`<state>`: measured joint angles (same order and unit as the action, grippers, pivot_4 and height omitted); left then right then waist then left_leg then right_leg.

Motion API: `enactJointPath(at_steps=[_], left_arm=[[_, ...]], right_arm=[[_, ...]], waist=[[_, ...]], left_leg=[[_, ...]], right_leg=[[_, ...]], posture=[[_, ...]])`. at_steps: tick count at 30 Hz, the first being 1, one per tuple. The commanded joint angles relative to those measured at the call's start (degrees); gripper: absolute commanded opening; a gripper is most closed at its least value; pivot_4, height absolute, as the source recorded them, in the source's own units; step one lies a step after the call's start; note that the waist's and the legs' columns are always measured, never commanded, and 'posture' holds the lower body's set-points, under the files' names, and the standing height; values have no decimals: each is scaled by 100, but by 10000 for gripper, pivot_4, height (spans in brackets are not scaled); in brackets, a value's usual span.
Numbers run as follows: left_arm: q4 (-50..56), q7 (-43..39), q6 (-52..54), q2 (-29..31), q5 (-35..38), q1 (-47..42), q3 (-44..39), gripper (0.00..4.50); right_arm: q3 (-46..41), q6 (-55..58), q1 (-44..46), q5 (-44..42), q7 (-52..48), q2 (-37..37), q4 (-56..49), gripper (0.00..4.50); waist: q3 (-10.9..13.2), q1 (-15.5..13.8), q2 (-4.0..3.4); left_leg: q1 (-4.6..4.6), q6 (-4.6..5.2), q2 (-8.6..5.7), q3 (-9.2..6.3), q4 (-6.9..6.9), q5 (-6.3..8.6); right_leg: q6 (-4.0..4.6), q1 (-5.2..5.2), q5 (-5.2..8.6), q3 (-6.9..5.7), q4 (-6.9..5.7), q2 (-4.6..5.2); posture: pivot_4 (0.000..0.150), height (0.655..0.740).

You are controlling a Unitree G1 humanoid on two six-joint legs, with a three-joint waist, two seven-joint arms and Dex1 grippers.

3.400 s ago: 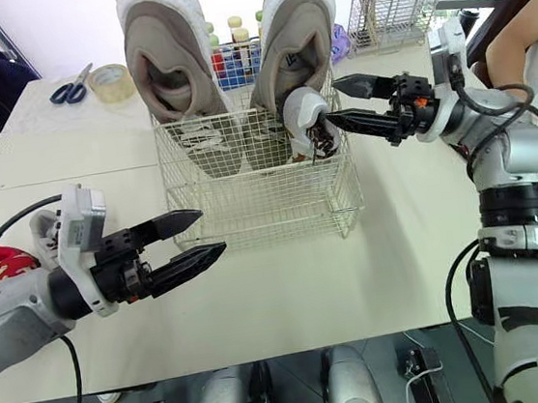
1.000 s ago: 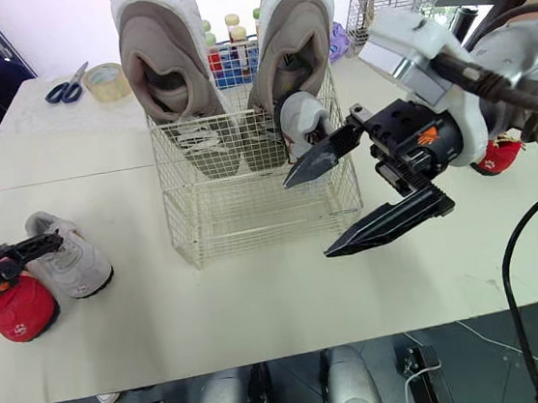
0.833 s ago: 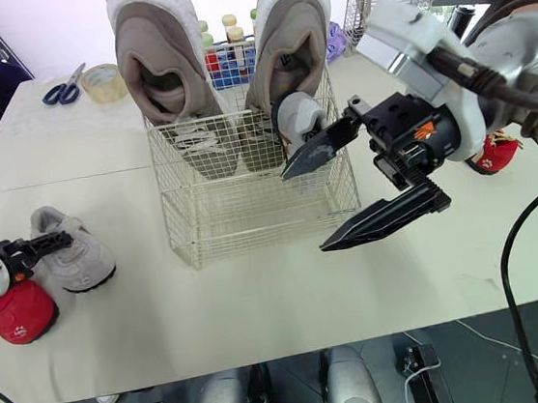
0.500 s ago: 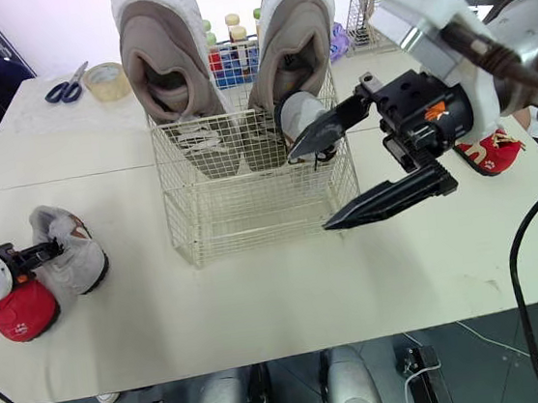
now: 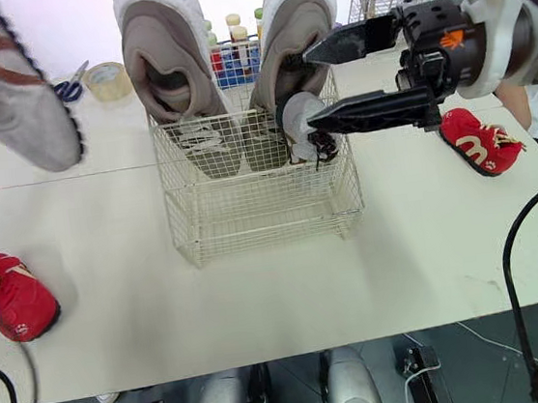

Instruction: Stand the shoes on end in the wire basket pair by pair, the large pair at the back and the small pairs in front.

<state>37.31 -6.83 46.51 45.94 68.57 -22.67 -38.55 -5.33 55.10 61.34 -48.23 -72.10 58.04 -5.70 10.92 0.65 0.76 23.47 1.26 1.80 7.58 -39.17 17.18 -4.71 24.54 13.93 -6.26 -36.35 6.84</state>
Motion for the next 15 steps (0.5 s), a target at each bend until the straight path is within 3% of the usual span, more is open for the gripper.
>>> enactJointPath(at_steps=[1, 8, 15], left_arm=[[986, 411, -491, -387, -295, -190, 903, 3679], [1277, 238, -1387, -1169, -2009, 23, 2421, 3679], [-34, -490, -3079, -1930, -3950, 66, 3407, 3679]], right_arm=[[9, -279, 271, 295, -147, 147, 325, 45000], [152, -357, 479, 547, -366, 106, 745, 45000], [-50, 299, 119, 271, -229, 353, 275, 45000]], waist=[[1, -4, 2], [0, -13, 1], [-1, -130, -1]], left_leg=[[1, 1, 1, 1, -2, -1], [-3, 3, 4, 8, -8, -2], [-2, 5, 4, 8, -15, -2]], right_leg=[[-1, 0, 0, -1, -1, -8], [-4, -3, -2, -2, -2, -30], [-9, -8, -5, -5, 0, -31]], posture=[[1500, 7400], [1500, 7400], [1500, 7400]])
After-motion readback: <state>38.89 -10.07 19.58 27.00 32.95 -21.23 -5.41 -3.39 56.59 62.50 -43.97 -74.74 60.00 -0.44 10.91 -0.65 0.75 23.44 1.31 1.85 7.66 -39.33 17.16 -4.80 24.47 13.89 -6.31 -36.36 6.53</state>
